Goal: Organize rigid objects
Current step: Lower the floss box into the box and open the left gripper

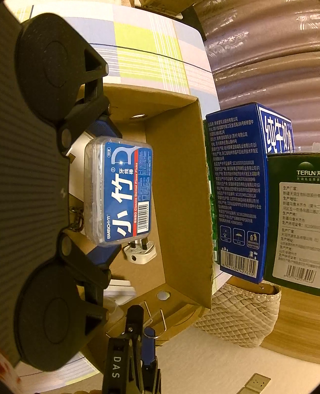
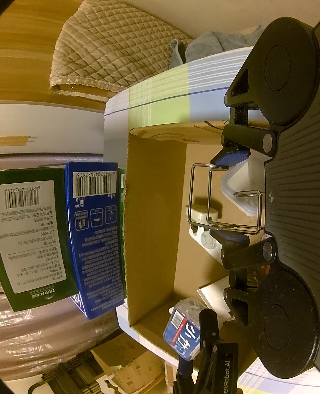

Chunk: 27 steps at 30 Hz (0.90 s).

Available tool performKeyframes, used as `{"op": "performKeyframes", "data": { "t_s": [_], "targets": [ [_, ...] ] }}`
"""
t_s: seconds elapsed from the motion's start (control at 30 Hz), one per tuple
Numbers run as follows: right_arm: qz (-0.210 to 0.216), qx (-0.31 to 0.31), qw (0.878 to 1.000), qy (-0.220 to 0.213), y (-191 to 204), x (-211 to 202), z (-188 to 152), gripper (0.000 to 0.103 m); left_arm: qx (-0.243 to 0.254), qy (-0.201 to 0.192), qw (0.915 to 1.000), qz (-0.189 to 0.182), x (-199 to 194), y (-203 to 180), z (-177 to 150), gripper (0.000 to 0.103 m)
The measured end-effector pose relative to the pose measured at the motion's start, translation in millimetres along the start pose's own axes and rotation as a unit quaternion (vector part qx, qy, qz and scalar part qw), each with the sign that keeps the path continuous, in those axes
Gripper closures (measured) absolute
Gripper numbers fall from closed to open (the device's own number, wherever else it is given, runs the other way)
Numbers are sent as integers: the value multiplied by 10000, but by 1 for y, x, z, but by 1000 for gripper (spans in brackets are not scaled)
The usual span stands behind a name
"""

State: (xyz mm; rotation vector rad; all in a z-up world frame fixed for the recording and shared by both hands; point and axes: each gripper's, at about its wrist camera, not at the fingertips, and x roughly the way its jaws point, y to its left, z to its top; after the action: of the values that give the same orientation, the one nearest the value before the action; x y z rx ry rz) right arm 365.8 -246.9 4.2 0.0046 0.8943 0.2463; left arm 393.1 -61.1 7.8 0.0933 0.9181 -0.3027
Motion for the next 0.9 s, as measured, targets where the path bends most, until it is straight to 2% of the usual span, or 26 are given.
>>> {"op": "performKeyframes", "data": {
  "t_s": [0.9],
  "targets": [
    [24,149,9998,-156,-5,23,1,53,-258,-38,9997,-36,43,5,-1,19]
  ]
}}
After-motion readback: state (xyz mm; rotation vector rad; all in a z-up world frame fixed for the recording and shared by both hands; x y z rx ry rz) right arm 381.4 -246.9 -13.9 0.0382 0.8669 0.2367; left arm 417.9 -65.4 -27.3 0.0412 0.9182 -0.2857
